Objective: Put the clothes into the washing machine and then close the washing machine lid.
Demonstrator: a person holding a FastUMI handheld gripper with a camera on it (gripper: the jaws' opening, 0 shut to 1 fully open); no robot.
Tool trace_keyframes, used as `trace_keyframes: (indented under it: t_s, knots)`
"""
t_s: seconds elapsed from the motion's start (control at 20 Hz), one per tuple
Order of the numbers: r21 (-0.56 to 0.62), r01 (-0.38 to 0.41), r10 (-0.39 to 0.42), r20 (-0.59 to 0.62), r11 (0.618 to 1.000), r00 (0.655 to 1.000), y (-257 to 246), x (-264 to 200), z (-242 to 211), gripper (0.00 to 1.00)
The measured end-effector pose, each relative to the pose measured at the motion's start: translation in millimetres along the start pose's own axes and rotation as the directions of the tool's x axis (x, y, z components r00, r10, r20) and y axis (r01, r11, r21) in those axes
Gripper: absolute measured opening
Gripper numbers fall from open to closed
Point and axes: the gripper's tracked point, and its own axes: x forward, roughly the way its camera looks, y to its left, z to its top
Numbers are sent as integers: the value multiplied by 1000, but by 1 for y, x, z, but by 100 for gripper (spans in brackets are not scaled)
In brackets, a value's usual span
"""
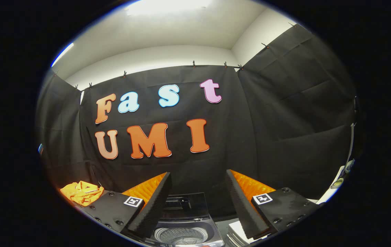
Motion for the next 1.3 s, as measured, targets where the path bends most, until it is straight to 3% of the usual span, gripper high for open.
trace_keyframes:
  t_s: [1.3]
  knots:
    - [-6, -14, 13, -22, 1000, 1000, 7, -15, -6, 100]
